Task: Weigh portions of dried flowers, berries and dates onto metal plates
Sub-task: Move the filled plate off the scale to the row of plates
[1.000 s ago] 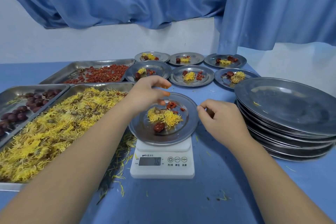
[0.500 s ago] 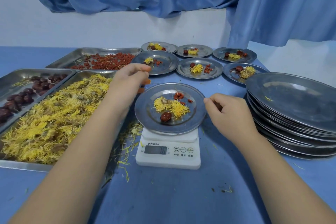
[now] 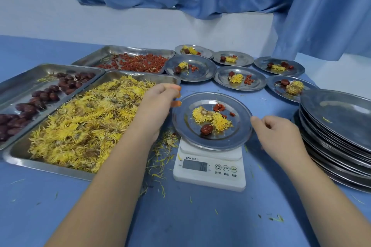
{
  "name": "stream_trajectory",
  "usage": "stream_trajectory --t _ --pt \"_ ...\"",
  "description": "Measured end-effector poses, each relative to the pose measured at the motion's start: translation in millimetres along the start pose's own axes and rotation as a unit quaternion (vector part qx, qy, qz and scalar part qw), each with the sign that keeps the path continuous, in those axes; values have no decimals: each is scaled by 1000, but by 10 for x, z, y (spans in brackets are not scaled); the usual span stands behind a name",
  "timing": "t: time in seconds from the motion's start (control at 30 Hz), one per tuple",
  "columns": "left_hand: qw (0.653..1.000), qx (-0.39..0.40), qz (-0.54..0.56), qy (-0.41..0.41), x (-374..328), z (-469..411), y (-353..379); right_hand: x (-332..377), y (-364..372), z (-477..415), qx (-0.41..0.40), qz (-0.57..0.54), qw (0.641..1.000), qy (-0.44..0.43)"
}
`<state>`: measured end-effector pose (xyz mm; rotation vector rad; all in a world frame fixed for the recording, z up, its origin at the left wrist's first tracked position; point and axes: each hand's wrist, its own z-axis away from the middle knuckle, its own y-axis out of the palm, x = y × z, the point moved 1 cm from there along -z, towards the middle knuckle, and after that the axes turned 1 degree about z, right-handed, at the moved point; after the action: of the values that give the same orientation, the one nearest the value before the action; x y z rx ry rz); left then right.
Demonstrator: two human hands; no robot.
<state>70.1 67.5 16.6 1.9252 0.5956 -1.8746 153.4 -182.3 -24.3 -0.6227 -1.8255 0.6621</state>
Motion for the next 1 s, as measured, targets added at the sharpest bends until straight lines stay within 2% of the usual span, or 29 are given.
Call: stream_trajectory --t 0.13,0.33,0.5,0.67,0.77,0.9,1.0 --pt "999 13 33 -2 -41 41 -16 -4 18 3 76 -117 986 88" --pt "999 24 45 3 -94 82 -1 11 -37 12 153 -309 925 157" --pt "996 52 63 46 -245 51 61 51 -60 18 132 -444 868 177" --pt "990 124 47 55 -530 -127 165 44 -99 -28 92 -527 823 191" --pt "985 150 88 21 -635 -285 172 47 -90 -109 62 -544 814 194" --pt "974 139 179 -14 -645 -452 85 91 -33 -329 31 -549 811 198" --pt "966 150 208 -19 -618 -514 39 147 37 -622 5 -553 807 205"
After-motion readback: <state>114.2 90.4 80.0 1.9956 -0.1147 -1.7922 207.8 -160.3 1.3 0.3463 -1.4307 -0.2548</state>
